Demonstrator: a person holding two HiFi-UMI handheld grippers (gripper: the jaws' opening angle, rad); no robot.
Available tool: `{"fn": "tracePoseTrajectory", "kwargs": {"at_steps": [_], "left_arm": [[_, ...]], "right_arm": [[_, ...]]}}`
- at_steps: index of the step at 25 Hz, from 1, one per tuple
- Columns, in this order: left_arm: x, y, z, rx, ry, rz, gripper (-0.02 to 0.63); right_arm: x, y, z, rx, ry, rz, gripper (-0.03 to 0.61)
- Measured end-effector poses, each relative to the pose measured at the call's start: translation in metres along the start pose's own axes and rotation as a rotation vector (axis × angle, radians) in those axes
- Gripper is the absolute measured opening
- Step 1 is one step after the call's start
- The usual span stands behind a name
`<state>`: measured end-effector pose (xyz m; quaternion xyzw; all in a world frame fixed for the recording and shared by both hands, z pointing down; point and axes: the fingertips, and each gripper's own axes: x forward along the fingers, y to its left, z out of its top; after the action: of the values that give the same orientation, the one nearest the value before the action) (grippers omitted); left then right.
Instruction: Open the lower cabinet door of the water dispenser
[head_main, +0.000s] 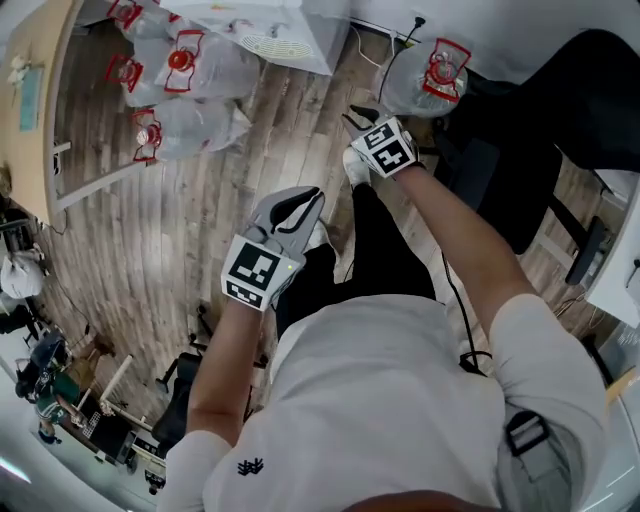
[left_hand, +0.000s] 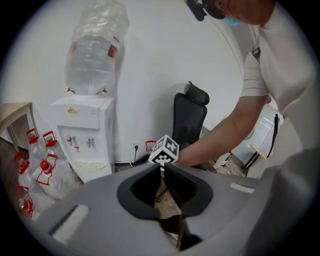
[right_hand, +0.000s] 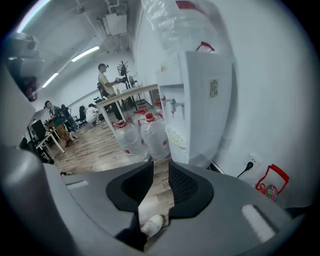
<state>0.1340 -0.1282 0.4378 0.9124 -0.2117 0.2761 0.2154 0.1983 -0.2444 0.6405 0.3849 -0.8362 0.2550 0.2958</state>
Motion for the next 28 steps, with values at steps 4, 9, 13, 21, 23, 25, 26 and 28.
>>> {"fn": "tracePoseTrajectory", "kwargs": {"at_steps": [4, 9, 13, 21, 23, 25, 26, 28], "left_arm": [[0.031, 0.028, -0.008, -0.04, -0.002, -0.027, 0.058], [0.068, 0.061, -0.026, -0.059, -0.033, -0.047, 0.058], [0.087, 0.078, -0.048, -0.067, -0.041, -0.063, 0.058], [0.101, 0.115, -0.079, -0.112, -0.067, -0.039, 0.058], [0.104, 0.122, -0.083, -0.126, -0.067, -0.036, 0.058], [0.104, 0.128, -0.086, -0.144, -0.064, -0.038, 0.058], [0.104, 0.131, -0.088, -0.151, -0.067, -0.038, 0.058], [0.104, 0.135, -0.091, -0.162, -0.075, -0.034, 0.058]], "right_arm": [[0.062, -0.039, -0.017, 0.016, 0.049, -0.03, 0.085], [0.138, -0.079, -0.039, 0.0, 0.085, -0.05, 0.112], [0.195, -0.103, -0.049, -0.018, 0.097, -0.054, 0.133], [0.275, -0.145, -0.064, -0.029, 0.132, -0.068, 0.173], [0.288, -0.154, -0.066, -0.037, 0.145, -0.079, 0.186], [0.298, -0.159, -0.062, -0.044, 0.15, -0.088, 0.187], [0.303, -0.16, -0.061, -0.049, 0.153, -0.091, 0.195], [0.309, -0.163, -0.058, -0.057, 0.158, -0.108, 0.197]]}}
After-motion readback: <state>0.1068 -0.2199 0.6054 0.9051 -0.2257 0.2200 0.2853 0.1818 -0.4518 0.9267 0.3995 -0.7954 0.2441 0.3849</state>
